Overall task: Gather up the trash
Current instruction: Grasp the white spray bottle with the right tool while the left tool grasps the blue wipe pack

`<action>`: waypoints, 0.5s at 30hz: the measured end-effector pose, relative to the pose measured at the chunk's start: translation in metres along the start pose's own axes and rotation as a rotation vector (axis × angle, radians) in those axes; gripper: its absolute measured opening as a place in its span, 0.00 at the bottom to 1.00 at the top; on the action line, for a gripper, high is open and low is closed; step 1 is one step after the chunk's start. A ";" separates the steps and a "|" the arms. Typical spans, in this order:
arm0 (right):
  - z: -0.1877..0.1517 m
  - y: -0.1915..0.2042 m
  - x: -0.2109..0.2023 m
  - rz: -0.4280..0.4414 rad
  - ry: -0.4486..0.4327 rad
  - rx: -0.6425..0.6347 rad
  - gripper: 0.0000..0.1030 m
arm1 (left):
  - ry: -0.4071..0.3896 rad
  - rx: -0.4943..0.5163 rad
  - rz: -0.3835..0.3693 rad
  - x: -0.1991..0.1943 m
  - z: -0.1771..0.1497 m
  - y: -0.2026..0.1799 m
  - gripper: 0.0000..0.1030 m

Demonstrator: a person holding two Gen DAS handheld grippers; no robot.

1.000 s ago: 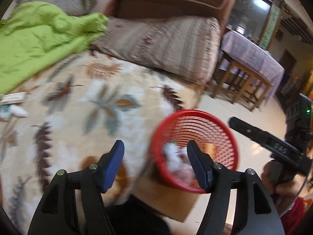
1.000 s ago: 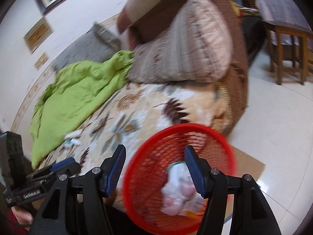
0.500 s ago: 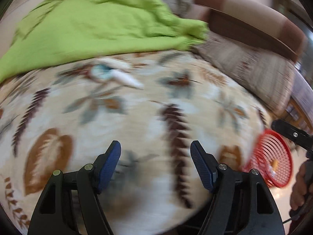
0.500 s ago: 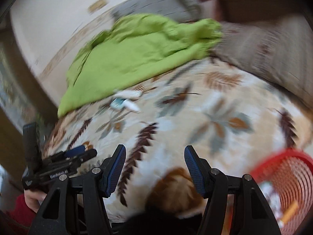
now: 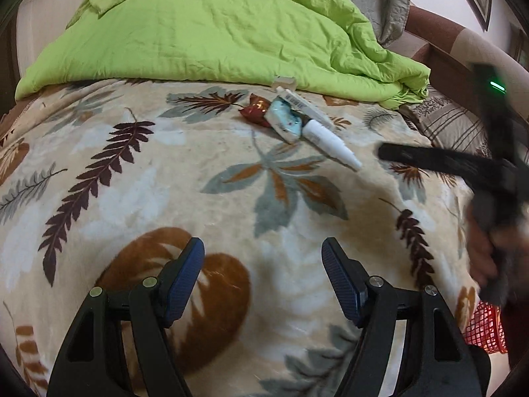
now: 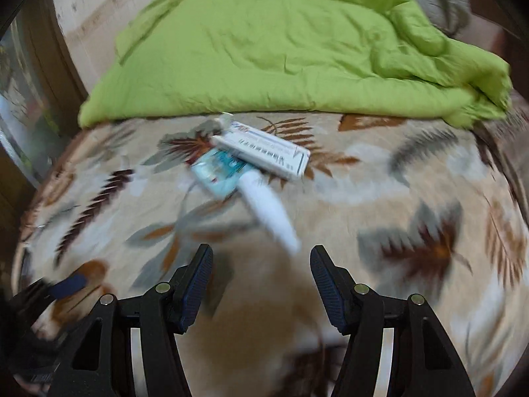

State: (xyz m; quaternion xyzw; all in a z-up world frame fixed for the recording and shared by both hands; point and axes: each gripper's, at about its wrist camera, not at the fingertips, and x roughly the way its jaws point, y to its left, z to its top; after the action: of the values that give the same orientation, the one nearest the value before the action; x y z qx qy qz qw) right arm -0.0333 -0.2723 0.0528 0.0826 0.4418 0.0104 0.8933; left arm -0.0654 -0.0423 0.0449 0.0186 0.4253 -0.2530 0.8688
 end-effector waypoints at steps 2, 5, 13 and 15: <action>0.016 0.001 0.028 0.004 0.037 -0.027 0.63 | 0.008 -0.010 -0.014 0.004 0.006 0.007 0.70; 0.031 0.003 0.059 -0.038 0.071 -0.070 0.57 | 0.014 -0.022 -0.034 0.011 0.025 0.018 0.70; 0.025 0.001 0.061 -0.024 0.081 -0.006 0.36 | 0.036 -0.013 -0.079 0.049 0.090 0.024 0.70; 0.015 -0.004 0.044 0.014 0.058 0.080 0.35 | 0.041 -0.018 -0.091 0.063 0.104 0.021 0.70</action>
State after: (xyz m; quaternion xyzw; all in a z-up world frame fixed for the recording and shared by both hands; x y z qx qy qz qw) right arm 0.0056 -0.2745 0.0262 0.1212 0.4671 0.0012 0.8758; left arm 0.0520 -0.0766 0.0606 -0.0036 0.4459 -0.2880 0.8475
